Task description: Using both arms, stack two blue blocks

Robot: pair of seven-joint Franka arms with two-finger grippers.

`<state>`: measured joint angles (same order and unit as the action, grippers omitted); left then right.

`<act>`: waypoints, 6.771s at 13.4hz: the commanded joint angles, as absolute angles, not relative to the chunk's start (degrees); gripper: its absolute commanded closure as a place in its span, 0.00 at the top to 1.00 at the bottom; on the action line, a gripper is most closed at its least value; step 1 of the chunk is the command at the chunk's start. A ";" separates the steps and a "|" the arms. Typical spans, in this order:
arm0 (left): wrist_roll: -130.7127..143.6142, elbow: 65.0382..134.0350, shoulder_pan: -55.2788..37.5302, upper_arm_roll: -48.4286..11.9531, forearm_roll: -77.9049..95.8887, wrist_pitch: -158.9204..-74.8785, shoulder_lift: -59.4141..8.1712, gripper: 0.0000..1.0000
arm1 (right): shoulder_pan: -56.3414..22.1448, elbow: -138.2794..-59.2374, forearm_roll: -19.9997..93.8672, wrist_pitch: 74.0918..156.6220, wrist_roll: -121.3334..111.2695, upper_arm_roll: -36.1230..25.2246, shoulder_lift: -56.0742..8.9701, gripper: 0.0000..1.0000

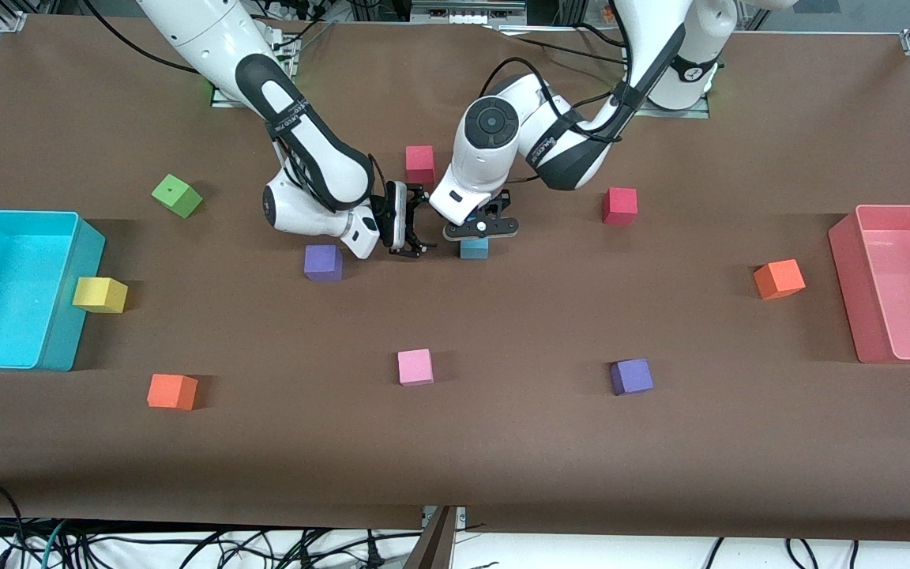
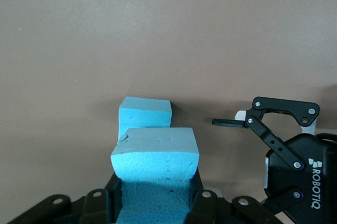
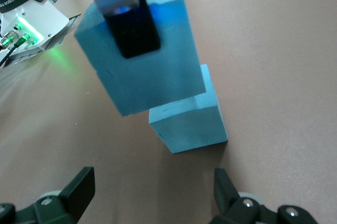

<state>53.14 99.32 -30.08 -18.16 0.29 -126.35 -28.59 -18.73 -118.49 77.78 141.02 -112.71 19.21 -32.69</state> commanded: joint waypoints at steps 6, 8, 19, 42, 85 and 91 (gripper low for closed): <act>52.38 99.40 -30.94 -17.23 -3.87 -127.79 -30.06 0.00 | -18.28 -118.65 79.19 141.15 -114.35 19.51 -32.61 1.00; 52.65 99.49 -31.02 -17.14 -3.87 -128.06 -30.32 0.00 | -18.28 -118.65 79.28 141.15 -114.35 19.51 -32.43 1.00; 52.65 99.67 -31.64 -16.17 -3.96 -128.14 -31.38 0.00 | -18.19 -119.00 79.19 141.06 -114.70 19.51 -32.34 1.00; 14.73 98.44 -4.75 -12.15 -3.17 -96.87 -2.38 1.00 | -11.35 -134.12 73.15 140.36 -103.80 17.93 -9.49 1.00; 2.99 91.23 0.97 -3.78 2.02 -87.79 -1.49 1.00 | -3.36 -85.43 4.22 82.61 9.75 -5.46 -6.95 1.00; 3.52 90.88 1.93 -2.20 2.90 -91.23 -1.50 1.00 | 1.58 -88.32 -0.34 85.87 1.58 -1.60 -4.04 1.00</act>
<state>3.59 92.57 1.35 -2.18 1.47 -91.27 -0.68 0.32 -85.77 2.34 84.83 2.24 -4.64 -6.65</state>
